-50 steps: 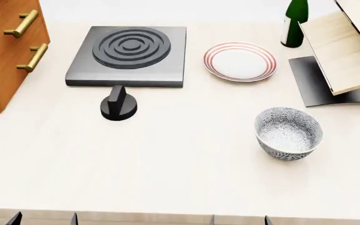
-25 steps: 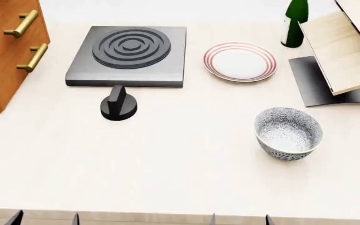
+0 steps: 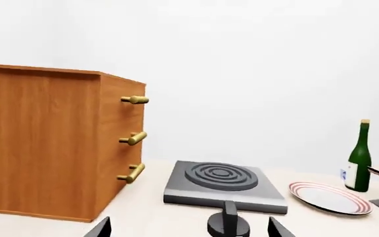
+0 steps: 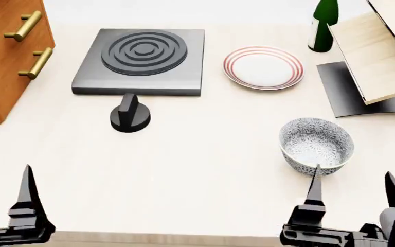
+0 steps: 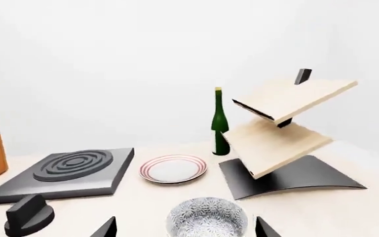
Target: Put the bowl on the stove.
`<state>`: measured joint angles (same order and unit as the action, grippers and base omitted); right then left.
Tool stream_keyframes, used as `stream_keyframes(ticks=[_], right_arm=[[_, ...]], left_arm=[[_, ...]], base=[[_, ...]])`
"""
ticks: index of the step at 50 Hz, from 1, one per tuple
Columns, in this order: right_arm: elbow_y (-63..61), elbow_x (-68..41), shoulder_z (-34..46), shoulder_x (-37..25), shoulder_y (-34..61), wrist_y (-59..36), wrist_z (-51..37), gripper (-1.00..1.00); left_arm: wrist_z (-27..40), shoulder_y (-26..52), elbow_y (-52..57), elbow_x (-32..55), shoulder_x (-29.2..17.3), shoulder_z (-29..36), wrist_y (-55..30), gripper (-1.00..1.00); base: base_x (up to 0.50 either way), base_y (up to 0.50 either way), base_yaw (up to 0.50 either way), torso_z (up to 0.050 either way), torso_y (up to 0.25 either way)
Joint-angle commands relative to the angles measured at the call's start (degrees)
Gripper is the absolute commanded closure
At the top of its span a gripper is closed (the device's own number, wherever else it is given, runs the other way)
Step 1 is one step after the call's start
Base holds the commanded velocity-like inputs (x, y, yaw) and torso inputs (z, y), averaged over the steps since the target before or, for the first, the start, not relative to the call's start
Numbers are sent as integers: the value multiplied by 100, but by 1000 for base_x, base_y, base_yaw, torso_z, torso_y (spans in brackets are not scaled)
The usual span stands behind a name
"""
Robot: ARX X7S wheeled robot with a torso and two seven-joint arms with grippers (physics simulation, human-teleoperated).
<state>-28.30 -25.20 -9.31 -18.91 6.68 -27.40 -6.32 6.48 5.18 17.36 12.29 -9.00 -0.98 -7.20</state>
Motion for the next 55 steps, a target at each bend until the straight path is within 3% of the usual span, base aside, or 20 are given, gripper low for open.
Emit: stream_keyframes(ticks=[1,4,8,11,21,24,44,55], right_arm=[[-1321,-1594,-2072,-1229,182,-1626,-110,-100],[-1409,-2012,-2721,-1428,116,-1924,-181,-100],[-1412,-2886,-4123,-1626,-121,-2389,-263,-100],[-1392,-3079,-4806,-1727,-364,-2462,-146,-100],[-1301,-3752,-6428,-2067,-931,-2811,252,-100],[-1298,-3724,-6566,-2039,-1031,-2782,370,-100],[-1342,-3288,-6234,-1835,-1217,-2574,549,-100],[-1399,-3208,-6034,-1802,-1204,-2475,595,-100]], left_arm=[[65,579,1368,1139,-358,-702,-768,-100],[23,731,1559,1588,-455,-955,-873,-100],[-57,987,2310,2688,-936,-1549,-1215,-100],[235,1109,2663,3225,-1116,-1962,-1399,-100],[604,1448,2948,4275,-1426,-2573,-1483,-100],[445,1387,2907,3984,-1420,-2503,-1393,-100],[532,1421,2870,4164,-1440,-2532,-1371,-100],[537,1418,2926,4227,-1495,-2553,-1348,-100]], base=[[0,0,0,0,0],[0,0,0,0,0],[0,0,0,0,0],[0,0,0,0,0],[0,0,0,0,0],[0,0,0,0,0],[0,28,0,0,0],[0,473,0,0,0]])
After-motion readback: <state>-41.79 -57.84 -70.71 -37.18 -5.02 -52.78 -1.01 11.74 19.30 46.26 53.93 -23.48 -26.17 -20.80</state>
